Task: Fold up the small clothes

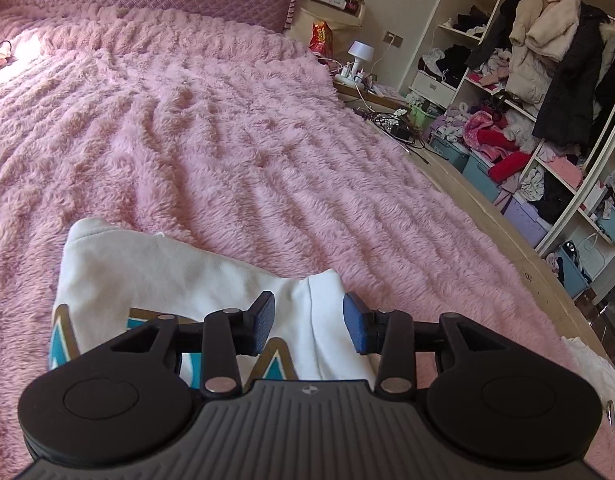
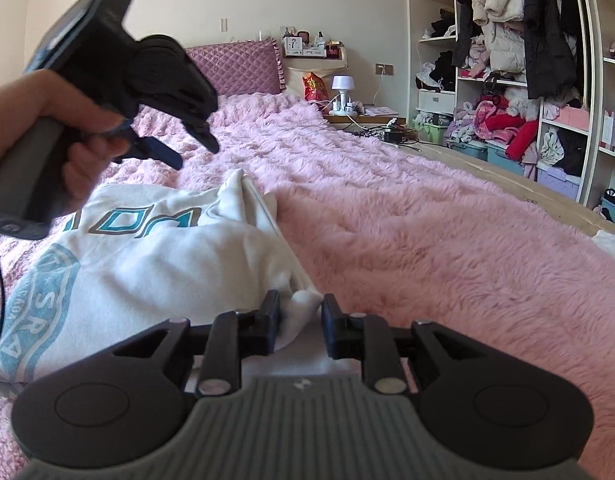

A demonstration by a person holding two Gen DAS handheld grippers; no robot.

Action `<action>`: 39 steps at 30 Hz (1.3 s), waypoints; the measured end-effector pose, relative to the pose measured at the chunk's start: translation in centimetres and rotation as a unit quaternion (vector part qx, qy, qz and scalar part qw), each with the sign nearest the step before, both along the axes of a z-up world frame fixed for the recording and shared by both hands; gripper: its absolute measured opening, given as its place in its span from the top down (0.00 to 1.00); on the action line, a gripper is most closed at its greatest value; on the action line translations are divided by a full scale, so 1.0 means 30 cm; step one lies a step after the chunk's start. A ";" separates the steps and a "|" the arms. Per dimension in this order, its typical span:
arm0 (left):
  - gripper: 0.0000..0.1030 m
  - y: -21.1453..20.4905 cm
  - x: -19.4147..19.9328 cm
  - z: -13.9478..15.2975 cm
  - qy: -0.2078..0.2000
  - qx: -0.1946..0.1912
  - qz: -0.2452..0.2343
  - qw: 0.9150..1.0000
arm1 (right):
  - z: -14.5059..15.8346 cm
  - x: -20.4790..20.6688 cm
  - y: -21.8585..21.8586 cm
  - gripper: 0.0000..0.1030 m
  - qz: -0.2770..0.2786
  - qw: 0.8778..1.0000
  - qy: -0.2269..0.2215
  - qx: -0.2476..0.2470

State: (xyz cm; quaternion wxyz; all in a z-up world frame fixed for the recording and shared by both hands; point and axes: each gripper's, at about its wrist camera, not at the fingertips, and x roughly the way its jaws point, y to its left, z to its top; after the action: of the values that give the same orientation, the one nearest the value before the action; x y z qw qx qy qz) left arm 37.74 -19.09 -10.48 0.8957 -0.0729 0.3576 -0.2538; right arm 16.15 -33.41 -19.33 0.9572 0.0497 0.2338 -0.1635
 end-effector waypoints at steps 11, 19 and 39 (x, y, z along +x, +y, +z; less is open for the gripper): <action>0.55 0.461 -0.294 -0.053 0.013 -0.034 0.024 0.999 | 0.131 -0.072 -0.046 0.76 0.085 0.994 -0.029 -0.055; 0.55 0.427 -0.396 -0.102 -0.003 -0.010 -0.036 0.999 | 0.258 0.251 -0.198 0.67 0.184 0.982 -0.007 0.031; 0.42 0.418 -0.449 -0.219 -0.015 -0.008 -0.065 0.998 | 0.107 0.738 -0.198 1.00 0.184 0.976 0.071 0.090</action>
State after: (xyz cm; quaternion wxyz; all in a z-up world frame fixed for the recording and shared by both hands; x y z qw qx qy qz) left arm 24.26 -6.54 -17.07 0.8818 -0.0531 0.3465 -0.3155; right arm 38.30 -39.34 -16.12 0.9433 0.0803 0.3204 0.0338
